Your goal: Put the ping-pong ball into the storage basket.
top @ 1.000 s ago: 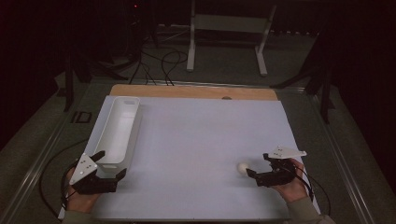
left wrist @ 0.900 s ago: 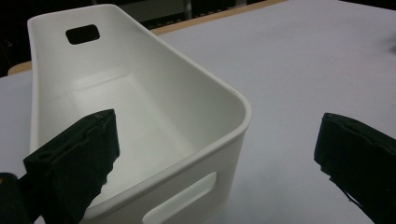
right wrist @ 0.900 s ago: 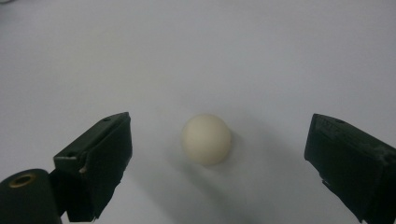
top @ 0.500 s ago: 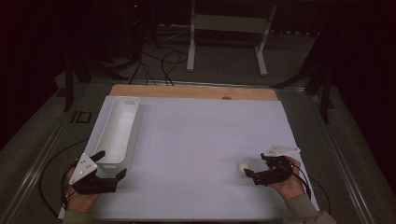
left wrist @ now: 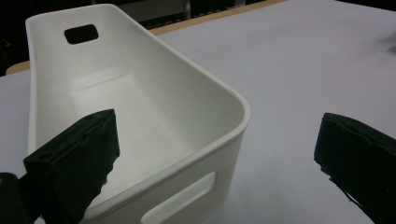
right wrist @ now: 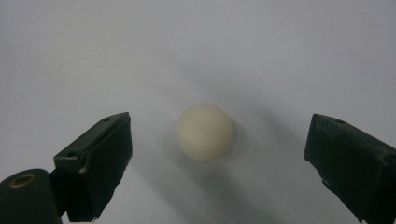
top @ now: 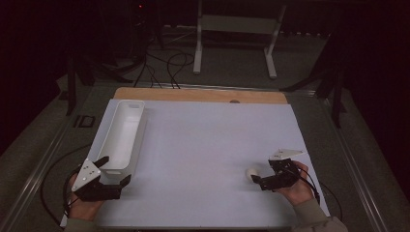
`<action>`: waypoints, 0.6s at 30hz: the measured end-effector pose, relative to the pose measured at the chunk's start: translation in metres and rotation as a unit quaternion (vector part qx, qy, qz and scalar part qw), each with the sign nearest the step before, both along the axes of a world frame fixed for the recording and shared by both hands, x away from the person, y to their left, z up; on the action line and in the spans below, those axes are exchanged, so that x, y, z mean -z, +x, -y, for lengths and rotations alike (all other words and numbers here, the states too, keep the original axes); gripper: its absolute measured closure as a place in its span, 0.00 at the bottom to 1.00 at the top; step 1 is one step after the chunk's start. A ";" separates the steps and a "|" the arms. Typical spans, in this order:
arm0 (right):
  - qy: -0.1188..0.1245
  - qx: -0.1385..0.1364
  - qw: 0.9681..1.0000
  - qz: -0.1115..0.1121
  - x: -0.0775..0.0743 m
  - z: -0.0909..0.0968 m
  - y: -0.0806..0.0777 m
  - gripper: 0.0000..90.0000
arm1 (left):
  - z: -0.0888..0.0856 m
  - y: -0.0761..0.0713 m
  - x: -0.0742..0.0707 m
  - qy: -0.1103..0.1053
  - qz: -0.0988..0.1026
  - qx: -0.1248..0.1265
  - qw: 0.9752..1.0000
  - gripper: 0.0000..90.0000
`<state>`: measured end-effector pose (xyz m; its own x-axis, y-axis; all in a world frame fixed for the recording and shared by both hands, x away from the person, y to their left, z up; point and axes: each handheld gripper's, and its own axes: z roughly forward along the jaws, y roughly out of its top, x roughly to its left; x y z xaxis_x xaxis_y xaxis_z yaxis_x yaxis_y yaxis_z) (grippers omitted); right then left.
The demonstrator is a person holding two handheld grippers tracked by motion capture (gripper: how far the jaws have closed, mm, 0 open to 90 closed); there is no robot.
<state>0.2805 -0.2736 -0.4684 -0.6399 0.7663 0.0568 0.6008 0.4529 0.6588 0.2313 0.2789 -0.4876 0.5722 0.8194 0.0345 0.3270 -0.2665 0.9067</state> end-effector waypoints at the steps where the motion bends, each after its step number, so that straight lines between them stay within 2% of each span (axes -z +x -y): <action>1: -0.001 0.000 1.000 -0.002 0.000 0.000 0.000 0.08 | 0.000 0.000 0.000 0.000 0.000 0.000 1.000 0.01; 12: -0.013 -0.003 1.000 -0.009 0.003 -0.006 0.005 0.08 | 0.000 0.000 0.000 -0.001 0.000 0.002 1.000 0.01; 18: -0.020 -0.002 1.000 -0.021 0.006 -0.008 0.008 0.08 | 0.000 0.000 0.000 -0.001 0.001 0.002 1.000 0.01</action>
